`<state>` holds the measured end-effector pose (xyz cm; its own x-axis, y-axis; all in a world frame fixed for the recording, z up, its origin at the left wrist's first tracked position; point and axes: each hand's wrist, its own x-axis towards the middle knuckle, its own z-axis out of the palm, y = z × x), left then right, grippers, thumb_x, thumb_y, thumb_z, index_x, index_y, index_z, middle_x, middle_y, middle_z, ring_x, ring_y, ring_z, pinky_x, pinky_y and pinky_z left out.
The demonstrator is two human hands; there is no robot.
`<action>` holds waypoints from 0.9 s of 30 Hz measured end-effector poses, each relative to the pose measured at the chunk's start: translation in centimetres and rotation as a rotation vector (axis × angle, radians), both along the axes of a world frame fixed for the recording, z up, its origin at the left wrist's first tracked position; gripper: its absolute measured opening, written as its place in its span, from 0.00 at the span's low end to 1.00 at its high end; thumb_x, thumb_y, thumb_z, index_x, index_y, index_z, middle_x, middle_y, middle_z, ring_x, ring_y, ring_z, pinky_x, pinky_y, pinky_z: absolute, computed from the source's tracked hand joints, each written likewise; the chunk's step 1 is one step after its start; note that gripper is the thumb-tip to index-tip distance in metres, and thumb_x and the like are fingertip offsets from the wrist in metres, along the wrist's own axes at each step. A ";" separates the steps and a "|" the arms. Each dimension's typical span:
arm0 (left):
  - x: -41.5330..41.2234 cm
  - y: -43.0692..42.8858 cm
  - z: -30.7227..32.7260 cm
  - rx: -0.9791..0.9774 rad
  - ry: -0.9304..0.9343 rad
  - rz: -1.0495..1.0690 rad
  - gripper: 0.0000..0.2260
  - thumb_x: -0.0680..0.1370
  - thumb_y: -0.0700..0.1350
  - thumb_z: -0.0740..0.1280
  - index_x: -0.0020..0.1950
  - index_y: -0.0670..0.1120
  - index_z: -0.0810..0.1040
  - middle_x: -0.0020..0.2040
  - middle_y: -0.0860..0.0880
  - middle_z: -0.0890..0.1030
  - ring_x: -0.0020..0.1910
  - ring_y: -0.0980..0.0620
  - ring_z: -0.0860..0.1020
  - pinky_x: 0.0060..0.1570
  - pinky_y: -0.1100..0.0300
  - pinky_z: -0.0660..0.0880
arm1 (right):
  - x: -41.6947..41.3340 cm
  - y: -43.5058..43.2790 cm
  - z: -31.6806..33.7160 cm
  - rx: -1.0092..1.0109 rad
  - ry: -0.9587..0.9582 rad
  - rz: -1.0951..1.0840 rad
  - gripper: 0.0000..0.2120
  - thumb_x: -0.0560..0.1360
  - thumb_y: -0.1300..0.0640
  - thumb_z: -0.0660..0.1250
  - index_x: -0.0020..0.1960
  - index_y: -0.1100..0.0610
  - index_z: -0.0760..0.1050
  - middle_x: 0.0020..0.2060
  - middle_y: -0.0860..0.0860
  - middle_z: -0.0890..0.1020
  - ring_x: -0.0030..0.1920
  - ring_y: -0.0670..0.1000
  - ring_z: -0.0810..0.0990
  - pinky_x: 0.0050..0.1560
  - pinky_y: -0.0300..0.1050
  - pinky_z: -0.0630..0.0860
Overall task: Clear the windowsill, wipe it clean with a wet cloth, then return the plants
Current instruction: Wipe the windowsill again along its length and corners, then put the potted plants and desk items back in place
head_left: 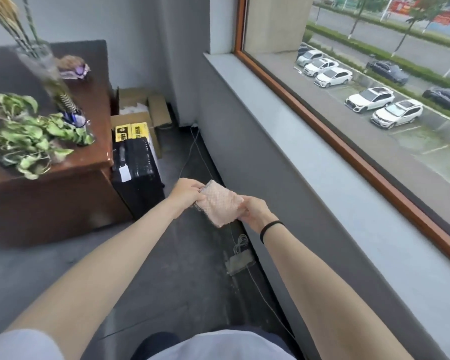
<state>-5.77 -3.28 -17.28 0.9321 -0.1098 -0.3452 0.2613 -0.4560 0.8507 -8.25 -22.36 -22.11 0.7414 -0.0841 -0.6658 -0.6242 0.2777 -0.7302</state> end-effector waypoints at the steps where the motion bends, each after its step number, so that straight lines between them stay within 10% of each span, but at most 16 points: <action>1: -0.3 -0.1 0.1 0.000 -0.047 0.012 0.17 0.70 0.29 0.66 0.57 0.40 0.80 0.52 0.44 0.82 0.49 0.52 0.78 0.44 0.65 0.74 | 0.0 0.6 -0.1 0.031 0.076 0.050 0.19 0.78 0.63 0.56 0.68 0.64 0.70 0.66 0.60 0.73 0.61 0.61 0.76 0.56 0.52 0.75; 3: -1.0 1.6 0.3 0.010 -0.096 -0.029 0.18 0.70 0.29 0.66 0.58 0.41 0.80 0.52 0.46 0.82 0.51 0.54 0.78 0.45 0.67 0.73 | 0.2 3.6 -0.3 0.223 0.245 0.152 0.30 0.81 0.46 0.53 0.72 0.69 0.58 0.70 0.66 0.64 0.68 0.68 0.67 0.62 0.61 0.70; 6: -2.4 4.8 0.6 0.054 0.021 -0.316 0.18 0.71 0.30 0.66 0.57 0.43 0.81 0.46 0.51 0.84 0.42 0.60 0.80 0.43 0.69 0.74 | 0.5 7.8 -0.4 0.499 0.280 0.200 0.41 0.77 0.33 0.49 0.67 0.71 0.62 0.60 0.68 0.75 0.56 0.66 0.78 0.48 0.60 0.78; 11: -3.9 13.4 0.5 0.118 0.256 -0.466 0.13 0.72 0.37 0.71 0.54 0.49 0.83 0.50 0.52 0.84 0.51 0.56 0.81 0.51 0.61 0.76 | 0.1 14.7 -0.7 0.399 0.186 0.153 0.20 0.82 0.54 0.54 0.68 0.67 0.66 0.49 0.61 0.80 0.47 0.56 0.79 0.53 0.52 0.76; 16: -4.8 22.4 -1.9 -0.012 0.326 0.002 0.10 0.79 0.46 0.65 0.58 0.45 0.77 0.56 0.44 0.81 0.50 0.48 0.82 0.52 0.51 0.78 | -0.8 20.8 0.4 0.458 0.111 0.207 0.18 0.80 0.56 0.56 0.65 0.66 0.69 0.54 0.62 0.79 0.52 0.58 0.79 0.46 0.54 0.76; 21: -6.1 28.5 -5.4 -0.526 0.504 0.205 0.19 0.78 0.60 0.60 0.61 0.49 0.76 0.58 0.48 0.81 0.54 0.48 0.78 0.62 0.44 0.70 | -1.0 28.9 0.8 0.572 0.091 0.200 0.20 0.79 0.56 0.56 0.67 0.66 0.69 0.61 0.64 0.76 0.62 0.62 0.75 0.62 0.59 0.71; 27: -7.2 35.5 -5.1 -0.607 0.297 0.432 0.11 0.78 0.35 0.57 0.50 0.46 0.77 0.42 0.46 0.81 0.34 0.53 0.78 0.34 0.61 0.73 | -0.2 36.5 1.4 0.386 0.109 0.369 0.12 0.77 0.62 0.53 0.56 0.63 0.72 0.47 0.60 0.81 0.46 0.58 0.80 0.47 0.53 0.76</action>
